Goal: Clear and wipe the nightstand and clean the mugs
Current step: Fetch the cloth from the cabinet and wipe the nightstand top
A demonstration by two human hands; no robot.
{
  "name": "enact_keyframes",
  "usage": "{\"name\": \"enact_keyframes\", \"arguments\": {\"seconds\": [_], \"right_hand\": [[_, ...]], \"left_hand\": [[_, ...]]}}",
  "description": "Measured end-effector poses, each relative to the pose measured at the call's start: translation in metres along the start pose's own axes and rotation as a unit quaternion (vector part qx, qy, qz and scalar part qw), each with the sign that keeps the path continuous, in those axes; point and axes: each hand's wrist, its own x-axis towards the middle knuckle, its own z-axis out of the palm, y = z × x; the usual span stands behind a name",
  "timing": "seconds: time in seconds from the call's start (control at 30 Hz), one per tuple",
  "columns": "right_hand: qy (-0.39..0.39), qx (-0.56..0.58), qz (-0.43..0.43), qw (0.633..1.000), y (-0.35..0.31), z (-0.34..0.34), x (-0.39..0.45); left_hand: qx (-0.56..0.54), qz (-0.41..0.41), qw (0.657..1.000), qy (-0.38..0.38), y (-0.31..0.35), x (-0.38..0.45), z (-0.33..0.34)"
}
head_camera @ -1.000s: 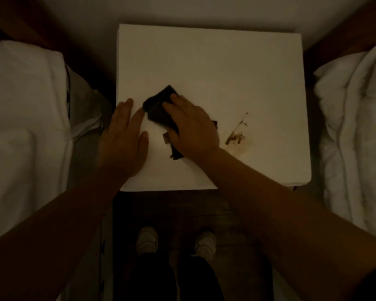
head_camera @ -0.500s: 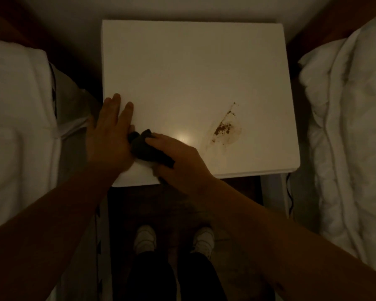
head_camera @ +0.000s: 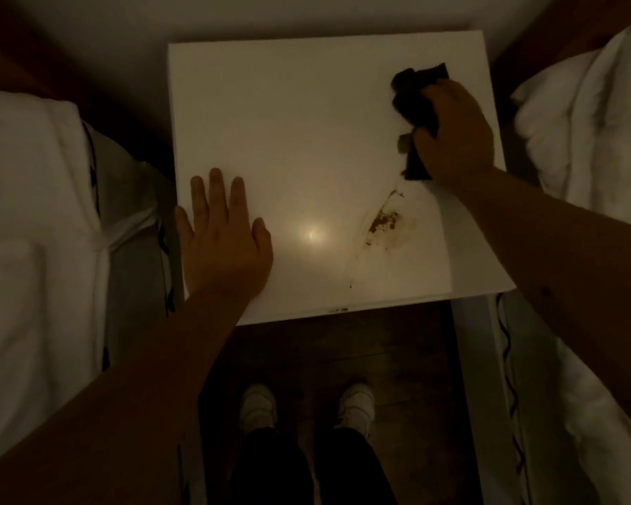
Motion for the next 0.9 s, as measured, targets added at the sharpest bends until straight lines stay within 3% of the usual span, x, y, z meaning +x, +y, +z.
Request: {"name": "enact_keyframes", "arguments": {"seconds": [0.13,0.43,0.5,0.6,0.7,0.8,0.9], "right_hand": [[-0.024,0.061,-0.066,0.996,-0.016,0.012,-0.035],[-0.057,0.117,-0.130,0.983,-0.087,0.054,-0.129],[-0.069,0.183,-0.145,0.970,-0.104,0.062,-0.145],[-0.102,0.342,-0.031,0.933,-0.114,0.053,-0.148],[-0.069,0.362,0.020,0.929,-0.094,0.028,-0.136],[0.012,0.252,-0.019,0.967,-0.037,-0.005,-0.116],[-0.026,0.007,-0.048,0.998,0.021,-0.018,-0.107]], "left_hand": [[-0.001,-0.009,1.000,0.003,-0.003,0.001,0.001],[-0.001,-0.009,1.000,-0.012,-0.001,0.000,-0.002],[0.006,-0.011,1.000,-0.021,-0.002,0.000,-0.003],[0.004,-0.002,1.000,-0.027,-0.003,0.000,-0.003],[0.003,-0.008,1.000,-0.005,-0.003,-0.003,-0.001],[0.016,-0.009,1.000,0.001,-0.004,-0.002,0.004],[0.028,-0.005,1.000,0.007,-0.005,0.000,0.008]]}}
